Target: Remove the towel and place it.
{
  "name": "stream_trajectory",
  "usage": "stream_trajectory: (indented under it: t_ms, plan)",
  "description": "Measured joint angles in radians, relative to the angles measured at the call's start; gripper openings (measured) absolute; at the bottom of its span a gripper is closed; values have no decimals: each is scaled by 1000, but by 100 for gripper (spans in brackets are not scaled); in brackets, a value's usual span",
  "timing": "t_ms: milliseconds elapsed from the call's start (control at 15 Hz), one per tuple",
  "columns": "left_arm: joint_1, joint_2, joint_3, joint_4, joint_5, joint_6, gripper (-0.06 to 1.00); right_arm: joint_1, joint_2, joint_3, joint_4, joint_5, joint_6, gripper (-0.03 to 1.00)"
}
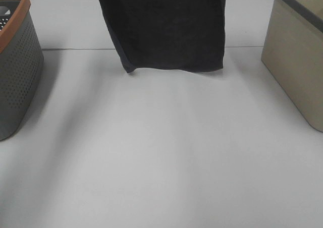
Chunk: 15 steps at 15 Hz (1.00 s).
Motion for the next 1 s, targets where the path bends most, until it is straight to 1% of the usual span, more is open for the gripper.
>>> stream_trajectory:
  t_ms: [200,267,400,467,533,600,667,733,800,867,1000]
  plan:
    - [46,111,-203,96,-20,1,0,-4,107,-107,12,-27,6,2]
    - [54,133,-235,114,-34,1,0,-4,128,-119,6,-49,5,2]
    - [58,142,-215,151,-53,13,0,-4,137,-95,2,-77,4,2]
    - [59,142,-161,180,-90,38,0,-5,133,-49,8,-101,4,2]
    - [59,136,-83,200,-156,68,0,-8,122,32,21,-124,4,2]
    - [59,125,22,202,-228,80,0,-8,99,133,26,-158,4,2]
    - [59,104,130,203,-301,99,0,-9,64,243,33,-214,4,2]
    - [59,36,308,193,-386,186,0,-9,-10,449,38,-346,4,2]
    - [59,3,393,168,-402,230,0,-9,-37,516,39,-379,4,2]
    - [59,-12,432,159,-412,250,0,-9,-48,543,39,-391,4,2]
    - [56,-55,559,147,-453,290,0,-8,-73,665,35,-409,4,2]
